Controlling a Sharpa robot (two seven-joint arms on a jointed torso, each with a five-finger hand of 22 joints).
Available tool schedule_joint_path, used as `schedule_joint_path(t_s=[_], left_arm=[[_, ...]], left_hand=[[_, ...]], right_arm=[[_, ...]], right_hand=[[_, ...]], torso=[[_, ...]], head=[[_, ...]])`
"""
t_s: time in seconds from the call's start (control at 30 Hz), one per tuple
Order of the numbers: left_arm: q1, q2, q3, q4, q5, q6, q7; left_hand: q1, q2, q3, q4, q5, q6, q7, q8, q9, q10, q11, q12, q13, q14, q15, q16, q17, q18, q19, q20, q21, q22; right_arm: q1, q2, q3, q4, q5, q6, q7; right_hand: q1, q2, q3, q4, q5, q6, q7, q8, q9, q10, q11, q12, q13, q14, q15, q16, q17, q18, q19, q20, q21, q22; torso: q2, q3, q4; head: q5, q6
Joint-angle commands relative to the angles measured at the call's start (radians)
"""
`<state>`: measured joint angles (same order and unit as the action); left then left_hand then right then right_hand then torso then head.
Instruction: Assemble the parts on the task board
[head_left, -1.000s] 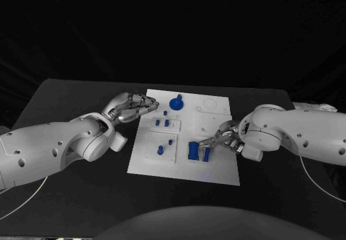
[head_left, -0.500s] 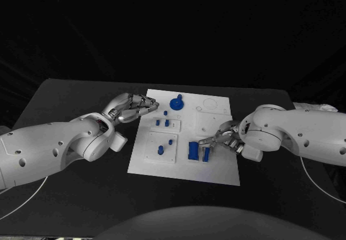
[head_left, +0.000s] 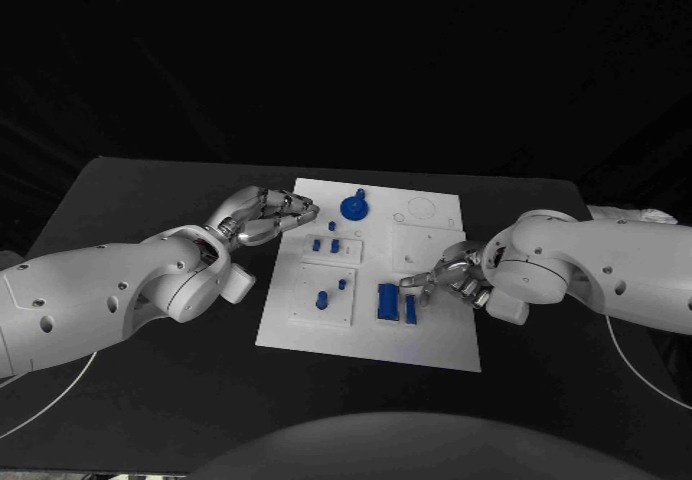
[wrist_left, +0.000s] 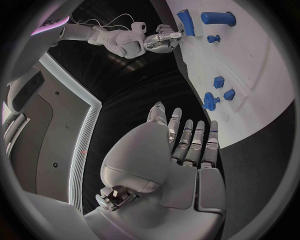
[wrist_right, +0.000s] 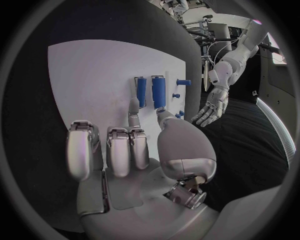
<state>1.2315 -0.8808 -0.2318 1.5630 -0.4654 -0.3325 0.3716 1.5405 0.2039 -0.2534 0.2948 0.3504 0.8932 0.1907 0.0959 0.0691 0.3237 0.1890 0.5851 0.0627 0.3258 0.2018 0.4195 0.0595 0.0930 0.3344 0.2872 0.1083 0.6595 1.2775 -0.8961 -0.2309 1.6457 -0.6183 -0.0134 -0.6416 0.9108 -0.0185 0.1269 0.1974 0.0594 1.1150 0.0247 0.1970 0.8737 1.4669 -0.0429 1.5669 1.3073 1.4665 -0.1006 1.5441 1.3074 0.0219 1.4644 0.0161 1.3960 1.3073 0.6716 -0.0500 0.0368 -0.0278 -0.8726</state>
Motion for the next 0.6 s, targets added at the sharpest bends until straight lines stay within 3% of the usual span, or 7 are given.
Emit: schedule_joint_path(t_s=[0.03,0.23,0.37,0.47,0.53,0.6], left_arm=[[0.000,0.002,0.001,0.002,-0.005,0.017,0.001],[0.000,0.001,0.001,0.004,-0.005,0.015,0.007],[0.000,-0.003,0.001,0.007,-0.005,0.013,0.011],[0.000,-0.004,0.001,0.009,-0.005,0.011,0.017],[0.000,-0.005,0.001,0.010,-0.005,0.009,0.023],[0.000,-0.006,0.001,0.012,-0.005,0.007,0.030]], left_hand=[[0.008,-0.002,-0.006,-0.002,0.004,0.006,0.001,0.005,0.001,0.007,-0.001,0.006,0.000,0.008,-0.001,0.006,0.001,0.019,0.003,0.002,0.003,-0.001],[0.008,-0.001,-0.006,-0.002,0.004,0.006,0.001,0.005,0.001,0.008,0.000,0.006,0.000,0.008,-0.001,0.007,0.001,0.020,0.003,0.003,0.003,-0.001],[0.009,-0.001,-0.007,-0.002,0.004,0.006,0.001,0.005,0.001,0.008,0.000,0.005,0.000,0.008,-0.001,0.007,0.001,0.020,0.003,0.003,0.003,-0.001],[0.009,-0.002,-0.007,-0.002,0.004,0.006,0.001,0.005,0.001,0.008,-0.001,0.005,0.000,0.009,-0.001,0.007,0.001,0.020,0.003,0.003,0.003,-0.001],[0.010,-0.003,-0.007,-0.002,0.005,0.006,0.001,0.006,0.001,0.009,-0.001,0.005,0.000,0.010,-0.002,0.009,0.001,0.022,0.005,0.003,0.005,-0.001],[0.012,-0.003,-0.007,-0.002,0.005,0.007,0.000,0.006,0.001,0.011,-0.001,0.005,0.000,0.012,-0.002,0.011,0.001,0.025,0.009,0.003,0.007,0.000]], right_arm=[[0.002,-0.009,0.000,0.010,0.008,-0.022,0.014],[0.015,-0.044,0.000,0.044,0.009,-0.048,0.048],[0.033,-0.084,0.001,0.080,0.025,-0.081,0.144],[0.039,-0.112,0.000,0.109,0.015,-0.116,0.255],[0.039,-0.130,0.000,0.132,-0.017,-0.151,0.331],[0.034,-0.151,0.000,0.158,-0.088,-0.194,0.406]], right_hand=[[0.005,0.005,-0.007,0.001,-0.001,-0.003,-0.003,0.006,0.003,0.104,-0.006,0.004,0.263,0.093,-0.004,-0.005,0.213,0.019,0.037,-0.007,-0.001,0.209],[0.009,0.006,-0.009,0.001,0.000,-0.005,-0.004,0.012,0.011,0.104,-0.007,0.004,0.263,0.093,-0.005,-0.005,0.213,0.019,0.037,-0.007,-0.001,0.209],[0.020,0.014,-0.007,0.001,0.018,-0.008,-0.007,0.021,0.024,0.104,-0.009,0.004,0.263,0.095,-0.007,0.001,0.221,0.016,0.042,-0.009,0.010,0.213],[0.112,0.013,0.029,-0.053,0.171,-0.054,-0.001,0.002,0.018,0.104,-0.005,0.004,0.263,0.097,-0.007,0.006,0.230,0.014,0.046,-0.012,0.021,0.217],[0.219,0.012,0.074,-0.120,0.251,-0.099,0.002,-0.011,0.016,0.104,-0.003,0.004,0.263,0.099,-0.004,0.012,0.240,0.019,0.035,-0.009,-0.001,0.210],[0.288,0.005,0.103,-0.164,0.327,-0.124,0.009,0.000,0.029,0.104,0.003,0.004,0.263,0.102,0.000,0.022,0.255,0.017,0.037,-0.007,0.006,0.212]], torso=[[0.000,0.0000,0.0000],[0.000,0.0003,0.0012],[-0.001,-0.0001,0.0001],[-0.001,0.0000,0.0007],[0.000,0.0002,0.0005],[0.000,-0.0001,-0.0001]], head=[[-0.001,0.000],[0.004,0.000],[0.004,0.000],[0.003,0.000],[0.006,0.000],[0.006,0.000]])
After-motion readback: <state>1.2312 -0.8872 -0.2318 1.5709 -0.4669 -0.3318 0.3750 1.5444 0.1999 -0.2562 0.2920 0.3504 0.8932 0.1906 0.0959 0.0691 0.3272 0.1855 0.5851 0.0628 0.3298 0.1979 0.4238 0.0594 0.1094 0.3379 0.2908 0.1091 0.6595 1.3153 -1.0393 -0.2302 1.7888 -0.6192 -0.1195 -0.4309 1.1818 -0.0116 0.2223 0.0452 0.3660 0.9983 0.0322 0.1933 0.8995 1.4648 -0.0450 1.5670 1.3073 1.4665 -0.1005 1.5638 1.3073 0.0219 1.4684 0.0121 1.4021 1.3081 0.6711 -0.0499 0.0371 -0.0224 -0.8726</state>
